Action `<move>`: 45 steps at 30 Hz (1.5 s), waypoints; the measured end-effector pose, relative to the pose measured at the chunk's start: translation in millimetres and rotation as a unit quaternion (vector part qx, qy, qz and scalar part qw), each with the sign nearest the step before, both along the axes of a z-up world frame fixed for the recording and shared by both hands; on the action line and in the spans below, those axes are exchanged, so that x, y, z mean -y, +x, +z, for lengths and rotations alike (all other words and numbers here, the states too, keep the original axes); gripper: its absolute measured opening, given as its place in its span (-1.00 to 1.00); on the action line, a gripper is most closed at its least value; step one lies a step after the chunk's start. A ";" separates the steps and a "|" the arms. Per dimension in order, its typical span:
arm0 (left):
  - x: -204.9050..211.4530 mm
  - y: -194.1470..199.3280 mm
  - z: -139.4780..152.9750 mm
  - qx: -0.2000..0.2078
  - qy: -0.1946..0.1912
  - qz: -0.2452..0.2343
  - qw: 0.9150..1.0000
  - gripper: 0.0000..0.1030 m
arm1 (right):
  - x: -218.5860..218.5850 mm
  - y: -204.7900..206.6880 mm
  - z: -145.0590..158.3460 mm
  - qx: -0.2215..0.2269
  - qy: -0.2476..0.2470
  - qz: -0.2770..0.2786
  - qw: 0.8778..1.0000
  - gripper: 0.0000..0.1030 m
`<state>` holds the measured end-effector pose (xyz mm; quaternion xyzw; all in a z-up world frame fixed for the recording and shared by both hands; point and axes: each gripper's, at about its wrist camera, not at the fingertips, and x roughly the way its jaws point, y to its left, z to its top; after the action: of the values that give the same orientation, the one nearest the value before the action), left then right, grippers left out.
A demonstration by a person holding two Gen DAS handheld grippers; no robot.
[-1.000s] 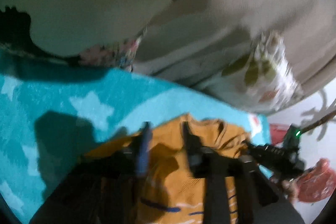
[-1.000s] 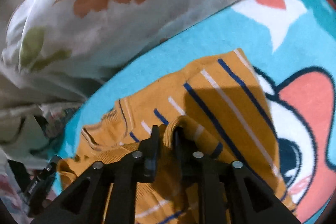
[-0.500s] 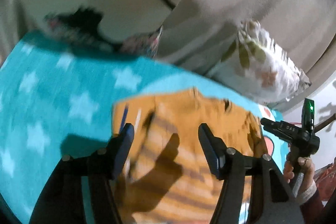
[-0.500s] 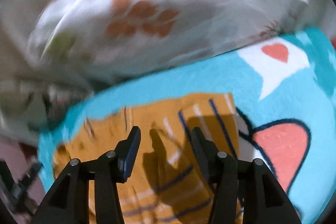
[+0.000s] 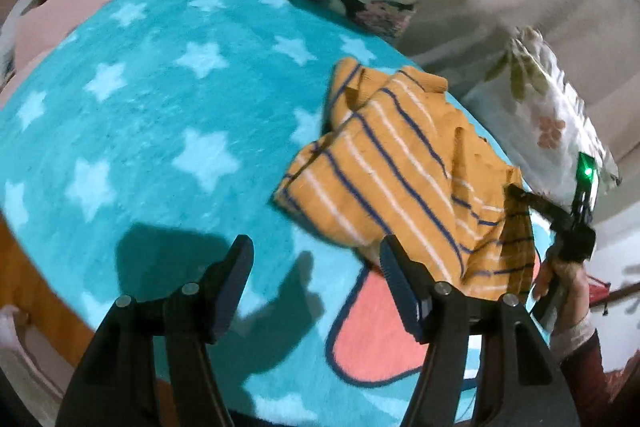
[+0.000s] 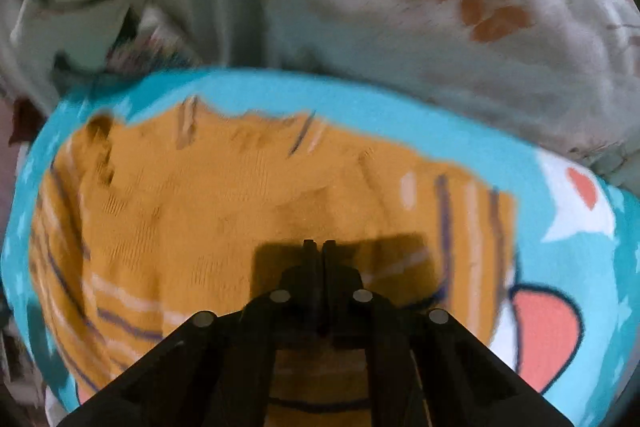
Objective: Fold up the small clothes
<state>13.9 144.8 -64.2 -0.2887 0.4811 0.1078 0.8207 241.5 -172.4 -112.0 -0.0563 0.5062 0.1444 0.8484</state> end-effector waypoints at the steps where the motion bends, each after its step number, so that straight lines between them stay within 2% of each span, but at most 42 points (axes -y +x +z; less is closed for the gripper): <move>1: 0.5 -4.1 2.1 0.001 0.003 0.004 1.000 0.25 | 3.9 5.2 4.6 0.014 -0.003 -0.014 1.000 -1.00; 2: 0.5 -7.3 4.1 0.002 0.005 0.007 1.000 0.25 | 11.3 13.6 12.5 0.046 -0.032 -0.041 0.998 -1.00; 4: 1.5 -10.6 8.9 0.008 0.003 0.013 1.000 0.25 | 22.3 26.7 21.2 0.078 -0.061 -0.073 0.992 -0.99; 5: 2.4 -11.2 10.7 0.010 0.003 0.014 1.000 0.25 | 31.7 32.5 25.4 0.075 -0.048 -0.086 0.992 -0.99; 7: 5.7 -9.9 12.9 0.013 0.006 0.013 1.000 0.26 | 61.0 38.9 35.5 0.043 0.040 -0.102 0.993 -0.98; 8: 7.8 -9.0 13.1 0.013 0.008 0.011 1.000 0.26 | 75.3 37.1 39.8 0.029 0.078 -0.102 0.991 -0.90; 10: 13.9 -3.7 11.4 0.009 0.008 0.002 1.000 0.26 | 86.8 30.3 41.8 0.014 0.104 -0.089 0.990 -0.36; 11: 16.9 -0.8 10.0 0.006 0.007 -0.003 1.000 0.26 | 87.3 23.1 38.7 0.007 0.109 -0.070 0.992 0.02; 12: 20.5 2.7 8.3 0.004 0.006 -0.009 1.000 0.26 | 85.8 18.2 35.1 0.003 0.103 -0.058 0.993 0.09; 15: 33.2 14.1 7.0 0.000 0.005 -0.034 0.999 0.26 | 74.3 -1.3 10.1 -0.012 0.051 -0.031 0.998 0.08; 16: 37.6 18.0 8.2 0.001 0.006 -0.044 0.999 0.26 | 70.5 -4.7 1.0 -0.019 0.037 -0.023 0.999 -0.02; 17: 41.1 21.6 10.2 0.003 0.007 -0.053 0.999 0.26 | 65.9 -9.1 -10.2 -0.027 0.023 -0.014 0.999 -0.41; 19: 46.2 29.8 16.1 0.011 0.012 -0.070 0.997 0.26 | 69.9 -10.8 -11.2 -0.013 0.019 -0.020 1.000 -0.61; 20: 47.5 34.4 19.4 0.014 0.017 -0.076 0.997 0.26 | 80.0 -7.2 -7.5 -0.008 0.015 -0.047 0.999 -0.74; 23: 51.0 52.7 30.2 0.023 0.037 -0.093 0.995 0.27 | 102.7 1.5 -0.9 0.009 -0.030 -0.124 0.992 -0.81; 24: 52.8 60.3 33.8 0.027 0.045 -0.101 0.994 0.29 | 112.2 4.2 1.0 0.017 -0.076 -0.164 0.983 -0.63; 25: 55.5 69.6 37.1 0.031 0.055 -0.109 0.992 0.31 | 120.2 4.1 3.3 0.016 -0.078 -0.179 0.981 -0.61; 26: 58.8 78.2 39.1 0.034 0.064 -0.116 0.991 0.33 | 130.5 0.9 7.0 0.005 -0.043 -0.187 0.981 -0.45; 27: 64.5 91.6 40.7 0.037 0.077 -0.125 0.988 0.34 | 141.3 -7.0 11.7 -0.009 0.011 -0.190 0.982 -0.19; 29: 73.1 115.3 40.6 0.040 0.094 -0.146 0.984 0.35 | 149.7 -29.9 22.6 -0.002 0.048 -0.203 0.978 0.00; 31: 79.0 147.0 33.1 0.043 0.113 -0.181 0.976 0.35 | 151.2 -56.5 30.9 0.008 0.053 -0.205 0.977 0.00; 33: 82.8 181.1 20.4 0.038 0.134 -0.213 0.967 0.35 | 147.3 -79.9 28.9 -0.002 0.065 -0.206 0.976 0.00; 36: 83.0 221.7 2.7 0.026 0.163 -0.236 0.958 0.35 | 133.3 -106.7 16.8 -0.027 0.066 -0.213 0.974 0.00; 38: 90.4 238.3 -6.4 0.023 0.163 -0.276 0.947 0.35 | 135.2 -123.6 3.3 -0.044 0.068 -0.225 0.971 0.00; 39: 97.9 243.1 -12.3 0.014 0.172 -0.303 0.937 0.22 | 138.1 -131.7 -2.4 -0.055 0.068 -0.235 0.968 0.00; 40: 106.4 247.2 -18.6 0.000 0.192 -0.330 0.924 -0.23 | 141.1 -140.0 -8.8 -0.062 0.069 -0.246 0.965 0.00; 41: 114.4 249.2 -24.6 -0.012 0.221 -0.351 0.910 -0.45 | 143.0 -145.3 -12.3 -0.068 0.070 -0.257 0.962 0.00; 42: 117.9 251.1 -28.0 -0.015 0.245 -0.359 0.901 -0.61 | 147.7 -152.2 -15.4 -0.074 0.071 -0.271 0.957 0.00; 43: 117.1 254.4 -28.0 -0.013 0.257 -0.353 0.900 -0.73 | 151.1 -157.2 -16.5 -0.076 0.073 -0.281 0.954 0.00; 45: 106.4 268.8 -28.3 -0.018 0.280 -0.317 0.906 -0.99 | 155.9 -167.5 -12.6 -0.071 0.070 -0.298 0.949 0.00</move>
<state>282.6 38.3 -92.5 0.1223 0.5118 -0.0224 0.8501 74.0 -328.3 -124.6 0.1670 0.5474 -0.0766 0.8165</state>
